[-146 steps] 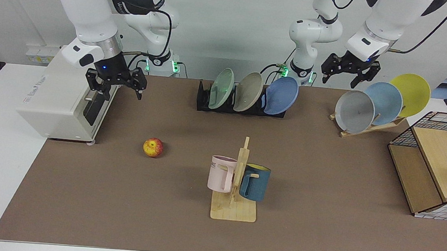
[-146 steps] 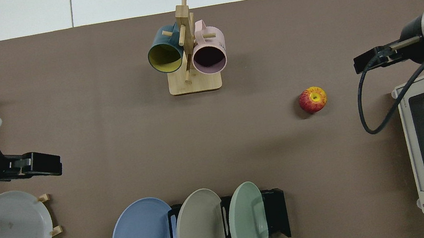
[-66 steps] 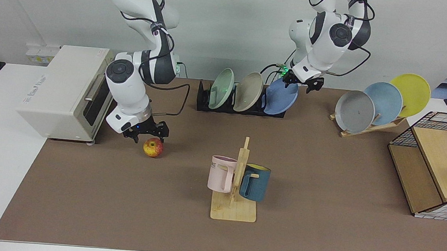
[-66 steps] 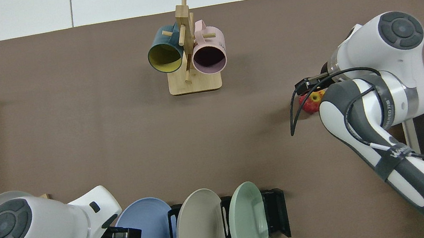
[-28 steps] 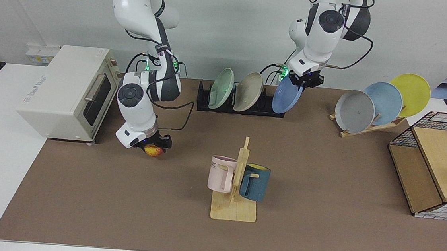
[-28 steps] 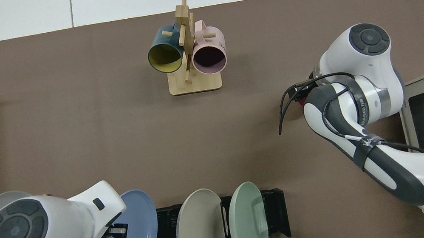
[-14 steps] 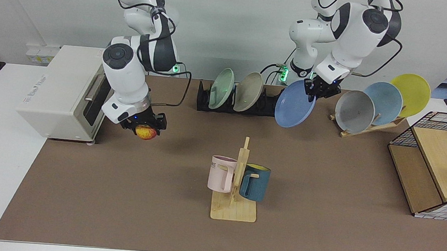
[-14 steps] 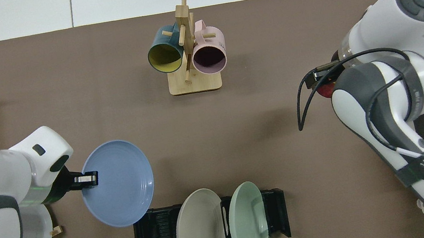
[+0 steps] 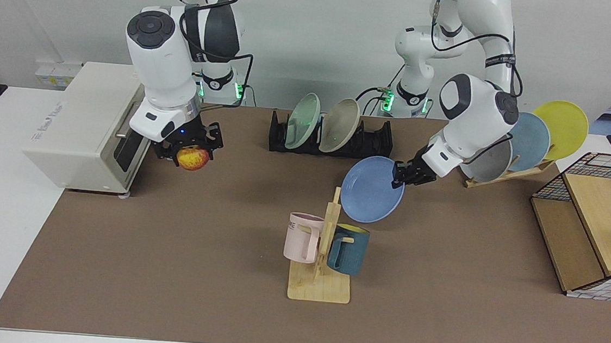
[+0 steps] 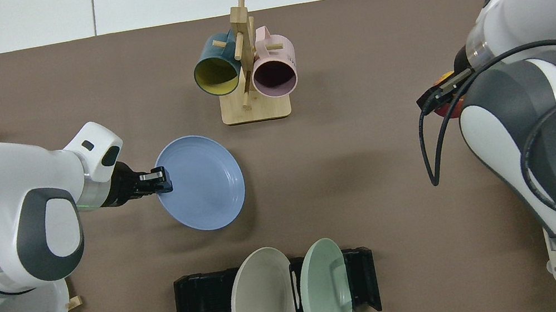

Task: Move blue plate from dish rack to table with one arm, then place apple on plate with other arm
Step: 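Lift the blue plate out of the rack with the left gripper, then set the blue plate on the table and open the left gripper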

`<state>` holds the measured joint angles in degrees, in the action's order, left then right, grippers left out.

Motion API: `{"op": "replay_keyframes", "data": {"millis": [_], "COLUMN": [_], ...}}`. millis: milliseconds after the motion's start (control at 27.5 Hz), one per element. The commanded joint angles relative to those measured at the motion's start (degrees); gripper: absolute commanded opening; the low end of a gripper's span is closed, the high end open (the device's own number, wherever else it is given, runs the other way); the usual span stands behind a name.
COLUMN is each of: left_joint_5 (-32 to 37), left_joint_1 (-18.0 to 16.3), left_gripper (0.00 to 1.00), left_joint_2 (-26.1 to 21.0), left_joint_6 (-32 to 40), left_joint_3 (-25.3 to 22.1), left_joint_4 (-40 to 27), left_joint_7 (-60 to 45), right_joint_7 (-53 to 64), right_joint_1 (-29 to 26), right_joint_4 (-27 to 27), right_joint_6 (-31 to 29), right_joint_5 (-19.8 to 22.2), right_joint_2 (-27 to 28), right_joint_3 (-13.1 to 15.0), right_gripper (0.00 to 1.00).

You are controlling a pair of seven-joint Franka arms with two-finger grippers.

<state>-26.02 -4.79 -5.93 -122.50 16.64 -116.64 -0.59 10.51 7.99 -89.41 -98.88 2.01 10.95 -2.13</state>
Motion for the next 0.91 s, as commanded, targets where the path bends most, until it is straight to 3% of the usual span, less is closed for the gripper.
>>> {"op": "replay_keyframes", "data": {"millis": [0,182,291,436,618,800,873], "left_joint_5": [-4.0,-4.7,-4.7,-4.6,-4.5,-3.9,-3.7], "left_joint_1": [0.7,1.8,3.0,5.8,6.0,6.0,6.0], "left_gripper": [0.0,0.0,0.05,0.31,0.7,0.88,0.9], "left_joint_2": [-3.6,-5.0,-5.0,-4.7,-4.5,-4.2,-3.8], "left_joint_6": [-6.3,-10.3,-11.0,-14.6,-15.5,-14.5,-14.1], "left_joint_3": [2.8,4.5,4.5,4.7,4.7,4.7,4.5], "left_joint_4": [1.0,-0.1,-0.8,-2.9,-3.6,-3.6,-3.5], "left_joint_7": [-1.7,-2.3,-2.3,-2.5,-2.4,-2.6,-2.8], "right_joint_7": [8.9,14.0,17.5,19.7,14.6,10.2,4.5], "right_joint_1": [1.8,3.8,3.8,3.9,4.0,4.1,4.4], "right_joint_4": [0.8,0.2,0.1,-0.1,0.0,0.1,0.3], "right_joint_6": [0.0,-3.3,-4.4,-5.4,-5.3,-5.3,-5.3], "right_joint_5": [1.2,3.5,4.1,4.6,3.6,3.3,3.1], "right_joint_2": [-0.1,-0.8,-0.8,-0.6,-0.5,-0.8,-0.7], "right_joint_3": [-0.4,-0.4,-0.5,-0.4,-0.4,-0.5,-0.5], "right_gripper": [0.07,0.07,0.07,0.08,0.08,0.08,0.08]}}
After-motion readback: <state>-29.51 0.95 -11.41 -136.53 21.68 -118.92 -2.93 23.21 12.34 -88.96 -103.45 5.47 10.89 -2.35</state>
